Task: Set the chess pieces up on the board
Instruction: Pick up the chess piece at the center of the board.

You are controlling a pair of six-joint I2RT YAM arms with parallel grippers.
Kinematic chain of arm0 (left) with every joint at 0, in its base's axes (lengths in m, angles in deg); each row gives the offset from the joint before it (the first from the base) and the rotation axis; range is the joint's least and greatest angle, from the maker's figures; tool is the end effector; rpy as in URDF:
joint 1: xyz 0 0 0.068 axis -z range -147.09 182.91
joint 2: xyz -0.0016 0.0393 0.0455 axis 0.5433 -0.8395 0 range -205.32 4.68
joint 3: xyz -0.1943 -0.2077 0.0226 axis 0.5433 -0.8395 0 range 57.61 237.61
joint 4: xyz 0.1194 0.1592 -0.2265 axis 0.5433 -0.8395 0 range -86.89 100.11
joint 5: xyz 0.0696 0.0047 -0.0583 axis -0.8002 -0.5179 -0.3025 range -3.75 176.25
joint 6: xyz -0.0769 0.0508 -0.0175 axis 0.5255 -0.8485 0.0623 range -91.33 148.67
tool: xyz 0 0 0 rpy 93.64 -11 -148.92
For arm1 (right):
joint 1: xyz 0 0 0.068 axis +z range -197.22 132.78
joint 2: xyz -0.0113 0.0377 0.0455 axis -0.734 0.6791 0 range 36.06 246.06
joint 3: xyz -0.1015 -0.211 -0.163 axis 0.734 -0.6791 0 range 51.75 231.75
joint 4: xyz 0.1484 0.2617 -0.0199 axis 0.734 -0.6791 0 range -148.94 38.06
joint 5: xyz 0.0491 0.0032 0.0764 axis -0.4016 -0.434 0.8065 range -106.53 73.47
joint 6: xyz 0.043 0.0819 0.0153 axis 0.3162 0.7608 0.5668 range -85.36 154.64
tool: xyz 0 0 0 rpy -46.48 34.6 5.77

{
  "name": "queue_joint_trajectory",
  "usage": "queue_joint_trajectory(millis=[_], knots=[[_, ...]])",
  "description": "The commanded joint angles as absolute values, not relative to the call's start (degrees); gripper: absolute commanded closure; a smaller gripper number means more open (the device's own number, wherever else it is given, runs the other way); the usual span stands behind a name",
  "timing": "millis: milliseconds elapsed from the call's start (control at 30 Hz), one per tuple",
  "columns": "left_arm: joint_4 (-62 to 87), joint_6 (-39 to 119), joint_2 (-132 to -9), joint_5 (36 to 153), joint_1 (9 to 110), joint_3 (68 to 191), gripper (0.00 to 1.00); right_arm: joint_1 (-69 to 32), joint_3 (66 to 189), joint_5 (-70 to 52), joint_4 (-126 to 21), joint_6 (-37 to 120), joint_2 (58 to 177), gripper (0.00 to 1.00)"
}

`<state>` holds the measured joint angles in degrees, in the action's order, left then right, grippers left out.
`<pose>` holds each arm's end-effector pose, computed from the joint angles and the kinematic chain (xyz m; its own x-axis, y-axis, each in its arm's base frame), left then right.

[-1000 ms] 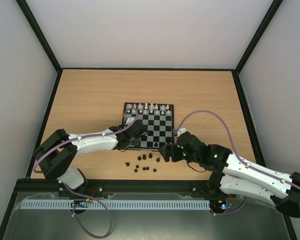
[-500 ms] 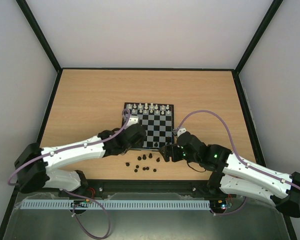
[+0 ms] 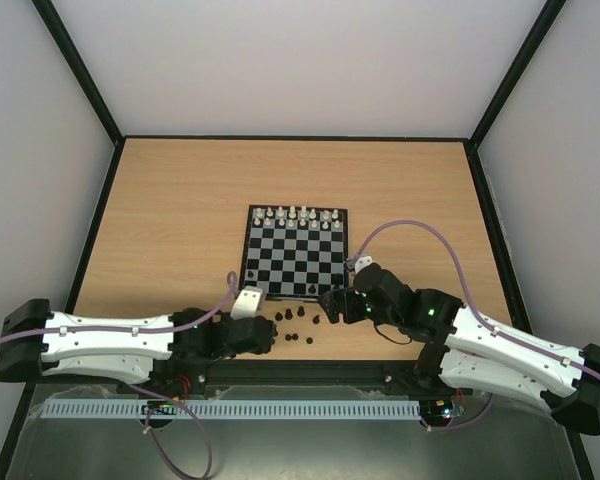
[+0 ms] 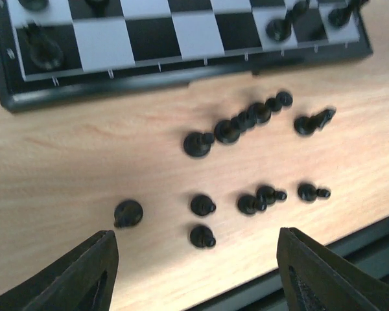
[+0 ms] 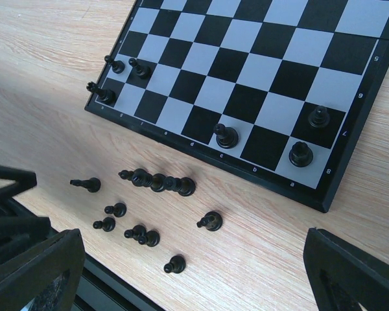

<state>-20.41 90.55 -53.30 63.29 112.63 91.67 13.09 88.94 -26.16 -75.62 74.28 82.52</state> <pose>0.0768 -0.2387 0.1630 -0.8318 0.0353 -0.5539 0.2798 0.8885 -0.3636 0.1383 0.2142 0.2416 -0.7095 0.0254 -0.7042 -0.4342 0.7714 0.4652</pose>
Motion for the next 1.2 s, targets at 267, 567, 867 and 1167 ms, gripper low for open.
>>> queue_joint_trajectory(millis=[267,567,867,1167], knots=[[-18.37,99.18,-68.25,61.63,119.9,93.77,0.55,13.41,88.69,-27.24,-76.56,74.4,81.7,0.07],[-16.2,98.06,-71.73,61.12,119.79,94.74,0.54,13.38,88.65,-26.84,-76.36,74.22,81.56,0.07],[-15.03,97.81,-73.74,61.73,118.71,94.09,0.59,13.37,88.57,-26.64,-76.32,74.23,81.33,0.07],[-13.72,97.39,-74.08,62.17,117.73,92.84,0.69,13.39,88.49,-26.64,-76.17,74.13,81.33,0.07]])
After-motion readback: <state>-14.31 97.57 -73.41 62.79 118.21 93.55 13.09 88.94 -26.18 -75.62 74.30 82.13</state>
